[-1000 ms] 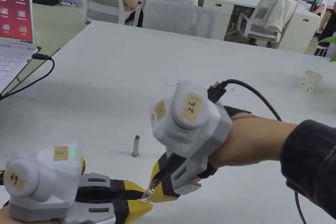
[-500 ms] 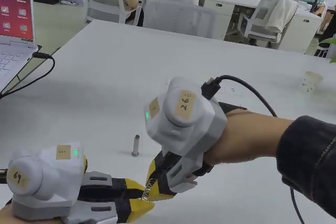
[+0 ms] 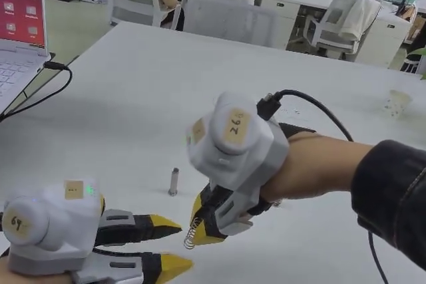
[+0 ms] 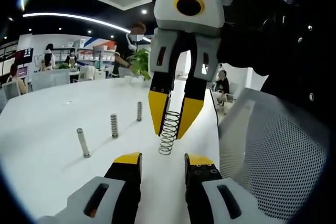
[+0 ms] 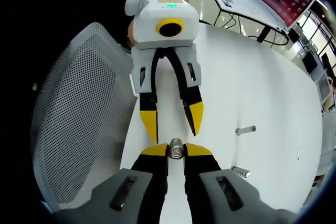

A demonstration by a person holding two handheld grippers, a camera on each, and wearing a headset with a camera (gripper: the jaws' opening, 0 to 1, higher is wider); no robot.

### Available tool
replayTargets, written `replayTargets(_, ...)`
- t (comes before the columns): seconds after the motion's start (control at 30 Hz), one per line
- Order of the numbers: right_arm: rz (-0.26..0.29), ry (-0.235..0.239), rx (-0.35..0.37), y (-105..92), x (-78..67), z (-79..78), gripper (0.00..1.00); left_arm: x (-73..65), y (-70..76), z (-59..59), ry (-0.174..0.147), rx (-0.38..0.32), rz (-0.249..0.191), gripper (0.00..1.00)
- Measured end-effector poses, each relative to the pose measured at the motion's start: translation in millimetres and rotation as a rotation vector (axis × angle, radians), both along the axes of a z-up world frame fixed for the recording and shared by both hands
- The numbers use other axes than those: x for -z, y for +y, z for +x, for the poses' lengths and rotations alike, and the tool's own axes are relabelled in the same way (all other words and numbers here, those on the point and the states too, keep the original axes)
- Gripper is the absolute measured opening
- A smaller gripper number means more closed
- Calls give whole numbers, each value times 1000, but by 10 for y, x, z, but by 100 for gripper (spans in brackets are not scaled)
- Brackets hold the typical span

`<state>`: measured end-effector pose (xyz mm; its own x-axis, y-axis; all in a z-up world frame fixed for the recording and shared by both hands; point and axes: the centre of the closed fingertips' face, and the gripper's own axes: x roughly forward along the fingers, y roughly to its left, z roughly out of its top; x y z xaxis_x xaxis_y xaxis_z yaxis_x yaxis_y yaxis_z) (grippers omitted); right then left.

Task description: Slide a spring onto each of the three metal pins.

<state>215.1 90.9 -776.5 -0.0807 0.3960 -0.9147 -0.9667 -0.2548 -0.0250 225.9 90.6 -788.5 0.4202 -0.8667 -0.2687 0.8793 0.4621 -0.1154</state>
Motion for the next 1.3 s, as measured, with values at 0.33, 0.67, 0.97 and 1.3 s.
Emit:
replayTargets(0.33, -3, -5, 15, -28, -4, 55, 8, -34, 119, 93, -16, -61, -11, 42)
replayTargets(0.67, -12, -4, 23, -58, 0, 95, 8, -38, 191, 124, -31, -101, -8, 54)
replayTargets(0.97, -19, -9, 30, -66, -15, 177, 8, 16, 268, 154, -41, -129, 9, 65)
replayTargets(1.3, -7, -23, 52, -42, -94, 363, 8, 47, 347, 209, -46, -176, 1, 76)
